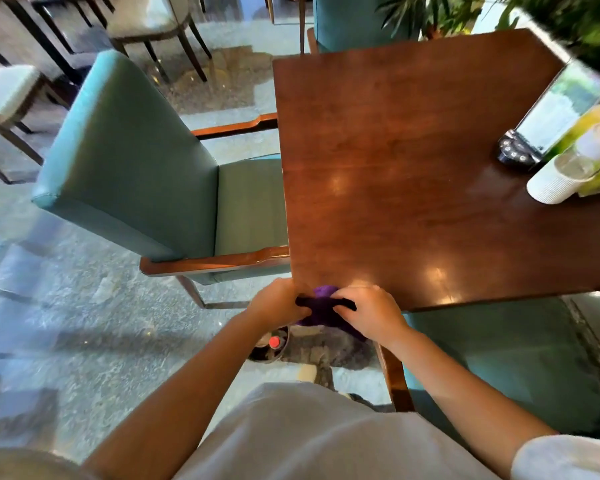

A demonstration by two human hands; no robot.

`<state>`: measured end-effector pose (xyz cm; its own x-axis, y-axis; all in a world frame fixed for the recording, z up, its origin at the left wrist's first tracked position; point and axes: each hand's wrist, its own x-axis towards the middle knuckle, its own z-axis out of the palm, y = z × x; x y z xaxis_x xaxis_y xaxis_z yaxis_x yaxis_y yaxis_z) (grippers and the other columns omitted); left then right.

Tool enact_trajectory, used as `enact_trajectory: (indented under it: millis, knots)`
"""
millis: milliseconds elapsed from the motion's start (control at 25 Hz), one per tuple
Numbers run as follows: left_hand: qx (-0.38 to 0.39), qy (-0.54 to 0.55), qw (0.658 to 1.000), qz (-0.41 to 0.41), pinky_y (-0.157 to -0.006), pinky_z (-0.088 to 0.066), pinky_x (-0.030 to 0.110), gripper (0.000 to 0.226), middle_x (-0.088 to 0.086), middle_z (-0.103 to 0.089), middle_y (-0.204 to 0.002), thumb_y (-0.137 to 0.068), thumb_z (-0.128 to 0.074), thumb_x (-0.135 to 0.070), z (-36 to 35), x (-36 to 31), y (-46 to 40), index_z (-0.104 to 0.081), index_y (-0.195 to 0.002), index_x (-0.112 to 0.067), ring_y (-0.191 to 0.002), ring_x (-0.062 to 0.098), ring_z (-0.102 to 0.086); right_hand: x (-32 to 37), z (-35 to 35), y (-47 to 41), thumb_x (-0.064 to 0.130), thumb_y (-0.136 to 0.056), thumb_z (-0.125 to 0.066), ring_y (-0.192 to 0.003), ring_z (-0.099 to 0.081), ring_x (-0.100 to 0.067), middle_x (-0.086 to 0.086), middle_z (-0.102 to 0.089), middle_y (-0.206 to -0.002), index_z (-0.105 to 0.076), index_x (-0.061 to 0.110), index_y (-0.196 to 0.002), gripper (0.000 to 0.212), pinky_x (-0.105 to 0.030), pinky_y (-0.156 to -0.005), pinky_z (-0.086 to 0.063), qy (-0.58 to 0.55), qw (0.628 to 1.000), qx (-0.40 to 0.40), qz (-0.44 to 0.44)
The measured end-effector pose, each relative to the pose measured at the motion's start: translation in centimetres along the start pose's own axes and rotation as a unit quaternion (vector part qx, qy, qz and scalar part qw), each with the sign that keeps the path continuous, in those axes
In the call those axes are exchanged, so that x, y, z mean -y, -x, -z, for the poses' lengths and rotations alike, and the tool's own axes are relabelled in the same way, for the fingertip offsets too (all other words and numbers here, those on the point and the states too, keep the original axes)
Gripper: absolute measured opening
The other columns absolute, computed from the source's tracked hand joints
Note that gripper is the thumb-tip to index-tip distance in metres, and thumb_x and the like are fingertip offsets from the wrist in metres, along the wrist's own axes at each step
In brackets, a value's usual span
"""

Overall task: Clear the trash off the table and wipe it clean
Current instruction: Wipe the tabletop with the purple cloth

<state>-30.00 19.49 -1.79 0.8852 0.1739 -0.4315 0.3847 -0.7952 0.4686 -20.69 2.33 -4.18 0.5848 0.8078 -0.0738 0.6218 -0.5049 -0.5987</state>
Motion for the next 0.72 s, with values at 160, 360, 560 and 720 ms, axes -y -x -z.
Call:
enact_trajectory:
  millis: [160,360,560,720]
  knots:
    - [-0.056,0.055,0.997,-0.027,-0.068,-0.053,0.029,0.017,0.0,-0.071,-0.086,-0.08,-0.069,-0.018,4.0,-2.1,-0.5,-0.071,-0.098,-0.019,-0.075,0.016,-0.065,1.0,4.8,-2.7,0.025,-0.084,-0.064,-0.098,-0.062,-0.019,0.006,-0.071,-0.103,-0.069,0.026,-0.102,0.019,-0.034,-0.079,-0.051,0.018,0.999,-0.012,0.023]
    - [-0.145,0.049,0.987,-0.049,-0.068,-0.052,0.028,0.018,0.001,-0.073,-0.091,-0.083,-0.066,-0.015,9.0,-4.3,-2.5,-0.073,-0.098,-0.019,-0.073,0.014,-0.061,1.9,10.3,-6.5,0.02,-0.083,-0.065,-0.093,-0.062,-0.02,0.001,-0.07,-0.102,-0.069,0.023,-0.102,0.019,-0.033,-0.078,-0.052,0.024,0.998,-0.019,0.057]
    - [-0.203,0.034,0.976,-0.065,-0.066,-0.045,0.024,0.016,0.001,-0.072,-0.092,-0.082,-0.066,-0.015,13.1,-4.9,-6.6,-0.073,-0.096,-0.018,-0.075,0.013,-0.058,1.0,13.2,-10.6,0.009,-0.081,-0.065,-0.092,-0.061,-0.016,-0.001,-0.068,-0.103,-0.066,0.018,-0.105,0.026,-0.022,-0.078,-0.046,-0.021,0.998,-0.032,0.047]
    - [-0.21,0.035,0.975,-0.058,-0.071,-0.05,0.029,0.017,0.0,-0.072,-0.096,-0.082,-0.066,-0.015,15.3,-3.4,-11.0,-0.073,-0.097,-0.018,-0.08,0.012,-0.06,-0.1,13.1,-15.0,0.007,-0.082,-0.064,-0.092,-0.06,-0.014,-0.001,-0.067,-0.102,-0.065,0.017,-0.103,0.023,-0.021,-0.077,-0.048,-0.031,0.998,-0.04,0.021]
